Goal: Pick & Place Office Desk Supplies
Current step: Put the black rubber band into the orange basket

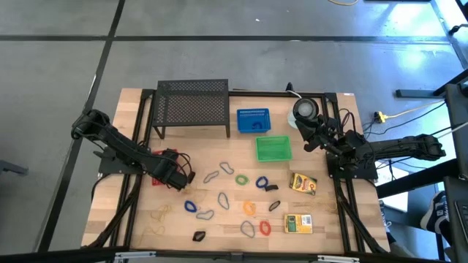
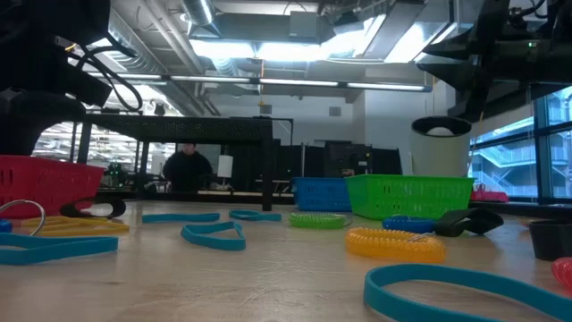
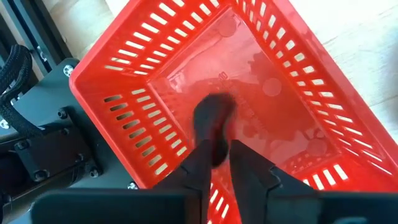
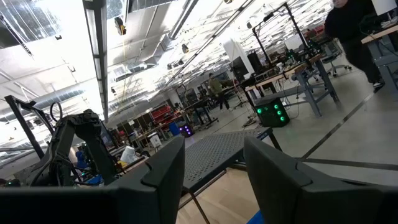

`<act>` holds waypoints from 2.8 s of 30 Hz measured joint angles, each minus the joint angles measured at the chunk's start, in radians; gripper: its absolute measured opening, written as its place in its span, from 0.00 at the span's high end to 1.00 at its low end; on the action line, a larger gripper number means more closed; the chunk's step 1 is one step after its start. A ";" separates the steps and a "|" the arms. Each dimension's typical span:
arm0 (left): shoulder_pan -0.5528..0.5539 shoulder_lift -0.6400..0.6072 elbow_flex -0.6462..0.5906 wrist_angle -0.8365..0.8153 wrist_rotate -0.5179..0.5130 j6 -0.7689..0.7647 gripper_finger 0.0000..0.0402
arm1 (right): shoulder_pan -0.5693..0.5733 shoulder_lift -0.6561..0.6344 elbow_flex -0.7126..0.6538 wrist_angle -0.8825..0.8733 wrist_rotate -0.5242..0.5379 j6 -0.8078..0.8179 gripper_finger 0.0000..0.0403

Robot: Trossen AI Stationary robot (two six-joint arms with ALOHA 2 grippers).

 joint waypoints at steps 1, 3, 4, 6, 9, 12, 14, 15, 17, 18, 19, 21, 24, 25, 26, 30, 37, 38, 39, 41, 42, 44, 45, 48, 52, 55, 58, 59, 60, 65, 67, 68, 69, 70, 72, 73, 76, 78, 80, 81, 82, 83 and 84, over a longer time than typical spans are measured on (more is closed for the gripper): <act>0.000 0.000 0.000 0.000 0.000 0.000 0.85 | 0.000 0.000 0.000 0.000 0.000 0.000 0.59; 0.000 0.000 0.000 0.000 0.000 0.001 0.83 | 0.000 0.000 0.000 0.000 0.000 0.000 0.59; 0.000 0.000 0.000 0.000 0.000 0.001 0.82 | 0.000 0.000 0.000 0.000 0.000 0.000 0.59; 0.002 0.000 0.000 0.000 0.000 0.002 0.80 | 0.000 0.000 0.000 0.000 0.000 0.000 0.59; 0.021 -0.001 0.018 -0.017 0.008 0.018 0.78 | 0.000 0.000 0.000 0.000 0.000 0.000 0.59; 0.045 -0.005 0.084 -0.069 0.009 0.061 0.78 | 0.000 0.000 0.000 0.000 0.000 0.000 0.59; 0.055 -0.005 0.144 -0.099 -0.023 0.070 0.79 | 0.000 0.000 0.000 0.000 0.000 0.000 0.59; 0.058 -0.006 0.178 -0.102 -0.052 0.073 0.80 | 0.000 0.000 0.000 0.000 0.000 0.000 0.59; 0.061 -0.006 0.238 -0.097 -0.120 0.074 0.81 | 0.000 0.000 0.000 0.000 0.000 0.000 0.59; 0.061 -0.006 0.267 -0.084 -0.160 0.074 0.81 | 0.000 0.000 0.000 0.000 0.000 0.000 0.59; 0.061 -0.006 0.291 -0.069 -0.205 0.080 0.82 | 0.000 0.000 0.000 0.000 0.000 0.000 0.59; 0.058 -0.006 0.323 -0.003 -0.288 0.137 0.82 | 0.000 0.000 0.000 0.000 0.000 0.000 0.59; 0.051 -0.006 0.333 0.132 -0.352 0.286 0.81 | 0.000 0.000 0.000 0.000 0.000 0.000 0.59; 0.053 -0.004 0.332 0.179 -0.351 0.330 0.80 | 0.000 0.000 0.000 0.000 0.000 0.000 0.59; 0.056 0.002 0.332 0.218 -0.344 0.366 0.80 | 0.000 0.000 0.000 0.000 0.000 0.000 0.59; 0.072 0.048 0.331 0.291 -0.310 0.475 0.75 | 0.000 0.000 0.000 0.000 0.000 0.000 0.59; 0.106 0.163 0.330 0.293 -0.186 0.551 0.66 | 0.000 0.000 0.000 0.000 0.000 0.000 0.59; 0.111 0.180 0.330 0.294 -0.157 0.552 0.66 | 0.000 0.000 0.000 0.000 0.000 0.000 0.59; 0.117 0.198 0.330 0.293 -0.128 0.552 0.65 | 0.000 0.000 0.000 0.000 0.000 0.000 0.59; 0.125 0.229 0.330 0.291 -0.083 0.553 0.64 | 0.000 0.000 0.000 0.000 0.000 0.000 0.59; 0.129 0.244 0.330 0.287 -0.072 0.553 0.64 | 0.000 0.000 0.000 0.000 0.000 0.000 0.59; 0.138 0.273 0.330 0.267 -0.053 0.553 0.64 | 0.000 0.000 0.000 0.000 0.000 0.000 0.59; 0.142 0.285 0.330 0.250 -0.048 0.553 0.64 | 0.000 0.000 0.000 0.000 0.000 0.000 0.59; 0.153 0.311 0.330 0.193 -0.038 0.552 0.64 | 0.000 0.000 0.000 0.000 0.000 0.000 0.59; 0.161 0.329 0.330 0.141 -0.033 0.513 0.64 | 0.000 0.000 0.000 0.000 0.000 -0.008 0.59; 0.161 0.333 0.330 0.147 -0.033 0.500 0.64 | 0.000 0.000 0.000 0.000 0.000 -0.024 0.59; 0.160 0.334 0.330 0.153 -0.031 0.490 0.64 | 0.000 0.000 0.000 0.000 0.000 -0.024 0.59; 0.160 0.334 0.330 0.152 -0.029 0.482 0.64 | 0.000 0.000 0.000 0.000 0.000 -0.024 0.59; 0.160 0.334 0.330 0.152 -0.030 0.474 0.64 | 0.000 0.000 0.000 0.000 0.000 -0.024 0.59; 0.157 0.334 0.330 0.152 -0.027 0.472 0.64 | 0.000 0.000 0.000 0.000 0.000 -0.024 0.59; 0.154 0.334 0.330 0.152 -0.027 0.470 0.64 | 0.000 0.000 0.000 0.001 0.000 -0.025 0.59; 0.152 0.334 0.330 0.152 -0.027 0.470 0.64 | 0.000 0.000 0.000 0.000 0.000 -0.025 0.59; 0.149 0.334 0.330 0.152 -0.027 0.470 0.64 | 0.000 0.000 0.000 0.000 0.000 -0.025 0.59; 0.145 0.334 0.330 0.152 -0.027 0.470 0.64 | 0.000 0.000 0.000 0.000 0.000 -0.025 0.59; 0.138 0.334 0.330 0.152 -0.027 0.470 0.64 | 0.000 0.000 0.000 0.000 0.000 -0.025 0.59; 0.136 0.334 0.330 0.152 -0.027 0.467 0.64 | 0.000 0.000 0.000 0.000 0.000 -0.025 0.59; 0.131 0.336 0.330 0.151 -0.033 0.459 0.64 | 0.000 0.000 0.000 0.000 0.000 -0.026 0.59; 0.130 0.349 0.330 0.151 -0.036 0.462 0.64 | 0.000 0.000 0.000 0.000 0.000 -0.027 0.59; 0.130 0.367 0.330 0.151 -0.030 0.478 0.64 | 0.000 0.000 0.000 0.000 0.000 -0.027 0.59; 0.130 0.377 0.330 0.148 -0.027 0.486 0.64 | 0.000 0.000 0.000 0.000 0.000 -0.027 0.59; 0.130 0.389 0.330 0.147 -0.027 0.494 0.64 | 0.000 0.000 0.000 0.000 0.000 -0.027 0.59; 0.130 0.401 0.330 0.147 -0.025 0.501 0.64 | 0.000 0.000 0.000 0.000 0.000 -0.027 0.59; 0.131 0.412 0.330 0.147 -0.023 0.505 0.64 | 0.000 0.000 0.000 0.000 0.000 -0.027 0.59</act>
